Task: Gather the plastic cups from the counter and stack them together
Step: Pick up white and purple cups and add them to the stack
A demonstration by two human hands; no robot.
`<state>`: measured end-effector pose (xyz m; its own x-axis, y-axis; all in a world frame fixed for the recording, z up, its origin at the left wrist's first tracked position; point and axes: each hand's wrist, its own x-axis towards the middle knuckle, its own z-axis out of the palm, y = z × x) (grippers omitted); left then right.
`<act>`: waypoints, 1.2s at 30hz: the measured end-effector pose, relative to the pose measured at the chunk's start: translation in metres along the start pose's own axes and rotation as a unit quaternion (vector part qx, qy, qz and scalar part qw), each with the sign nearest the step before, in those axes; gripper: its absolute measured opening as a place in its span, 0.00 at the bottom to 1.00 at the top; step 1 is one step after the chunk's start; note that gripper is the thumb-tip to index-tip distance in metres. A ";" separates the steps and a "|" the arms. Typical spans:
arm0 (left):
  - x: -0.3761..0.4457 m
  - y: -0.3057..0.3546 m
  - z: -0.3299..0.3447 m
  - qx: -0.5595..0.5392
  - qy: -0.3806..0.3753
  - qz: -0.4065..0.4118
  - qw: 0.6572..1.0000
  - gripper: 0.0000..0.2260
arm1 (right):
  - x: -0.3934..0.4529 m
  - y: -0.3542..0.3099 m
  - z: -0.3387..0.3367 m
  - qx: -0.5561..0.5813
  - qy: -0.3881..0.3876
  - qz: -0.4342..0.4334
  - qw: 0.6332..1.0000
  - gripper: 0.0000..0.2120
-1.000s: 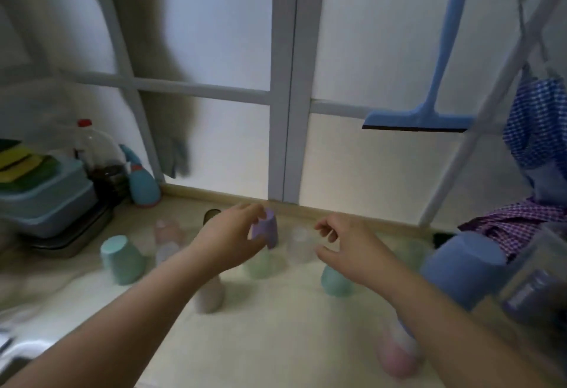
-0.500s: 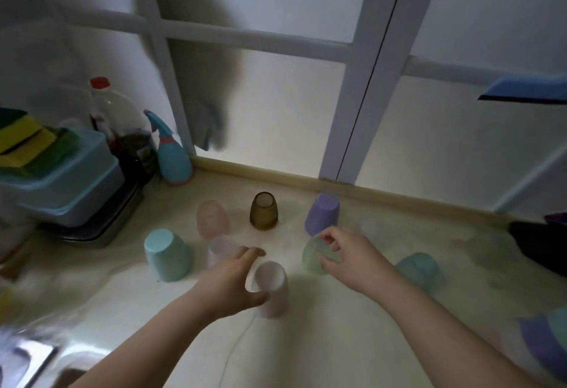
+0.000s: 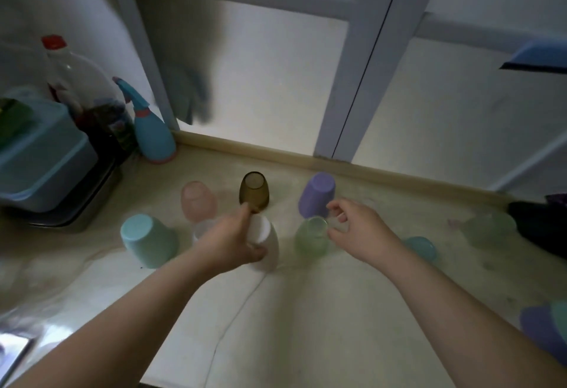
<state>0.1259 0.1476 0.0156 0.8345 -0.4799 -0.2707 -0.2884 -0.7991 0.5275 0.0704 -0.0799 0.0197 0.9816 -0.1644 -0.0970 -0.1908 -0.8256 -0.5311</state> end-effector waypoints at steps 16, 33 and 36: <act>0.006 0.014 -0.038 -0.109 0.095 -0.020 0.989 0.30 | 0.104 0.019 0.035 -0.046 -0.031 0.072 0.996 0.35; -0.004 0.123 -0.075 -0.103 0.090 0.182 0.974 0.27 | -0.053 -0.043 -0.159 -0.032 0.077 0.035 0.996 0.33; -0.020 0.159 -0.071 -0.105 0.087 0.227 0.964 0.25 | -0.096 -0.042 -0.193 -0.019 0.116 0.048 0.992 0.30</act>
<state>0.0967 0.0562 0.1618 0.7153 -0.6813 0.1557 -0.5571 -0.4213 0.7157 -0.0171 -0.1337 0.2140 0.9318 -0.3591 0.0529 -0.2878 -0.8196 -0.4954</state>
